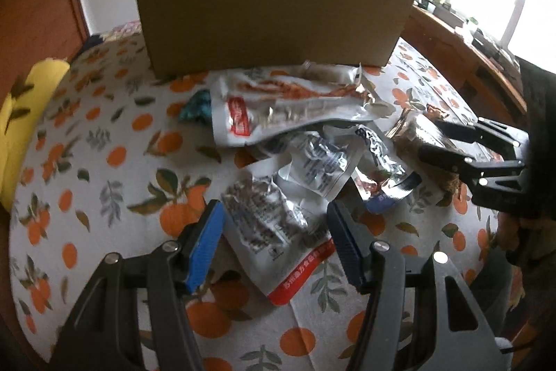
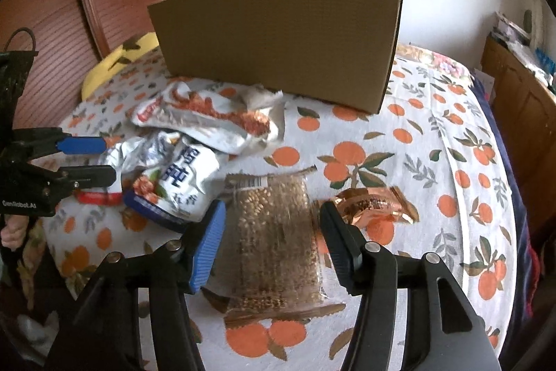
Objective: Organize snacks
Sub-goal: 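Grasp the clear grain bar with the right tool while the left tool grasps a white packet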
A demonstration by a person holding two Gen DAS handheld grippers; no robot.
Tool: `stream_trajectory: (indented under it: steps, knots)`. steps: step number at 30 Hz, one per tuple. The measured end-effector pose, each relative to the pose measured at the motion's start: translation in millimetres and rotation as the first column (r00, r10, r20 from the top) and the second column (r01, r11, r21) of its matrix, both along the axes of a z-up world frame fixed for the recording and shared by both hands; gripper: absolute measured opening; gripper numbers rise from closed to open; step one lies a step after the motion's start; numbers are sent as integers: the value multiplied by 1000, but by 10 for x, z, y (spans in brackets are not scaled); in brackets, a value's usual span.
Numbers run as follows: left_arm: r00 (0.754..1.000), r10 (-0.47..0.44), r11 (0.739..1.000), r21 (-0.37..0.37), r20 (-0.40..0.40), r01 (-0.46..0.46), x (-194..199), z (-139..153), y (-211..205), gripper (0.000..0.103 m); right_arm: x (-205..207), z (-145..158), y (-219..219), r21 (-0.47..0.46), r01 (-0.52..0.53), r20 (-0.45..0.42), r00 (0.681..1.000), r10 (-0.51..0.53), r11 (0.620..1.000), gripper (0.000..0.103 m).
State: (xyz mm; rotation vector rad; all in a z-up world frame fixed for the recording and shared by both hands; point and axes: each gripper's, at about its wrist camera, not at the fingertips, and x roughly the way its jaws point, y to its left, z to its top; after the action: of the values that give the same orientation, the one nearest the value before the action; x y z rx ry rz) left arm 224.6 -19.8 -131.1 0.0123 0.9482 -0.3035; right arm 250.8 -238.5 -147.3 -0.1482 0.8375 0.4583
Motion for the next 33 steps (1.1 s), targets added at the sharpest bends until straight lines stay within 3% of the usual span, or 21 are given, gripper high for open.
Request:
stream_trajectory:
  steps: [12, 23, 33]
  knots:
    - [997, 77, 997, -9, -23, -77, 86, -9, -53, 69, 9, -70, -13, 35, -33, -22, 999, 34, 999, 58]
    - [990, 141, 988, 61, -3, -141, 87, 16, -16, 69, 23, -77, -40, 62, -43, -29, 999, 45, 997, 58]
    - [986, 167, 985, 38, -23, -166, 84, -51, -32, 70, 17, -85, -31, 65, -51, -29, 998, 53, 997, 58]
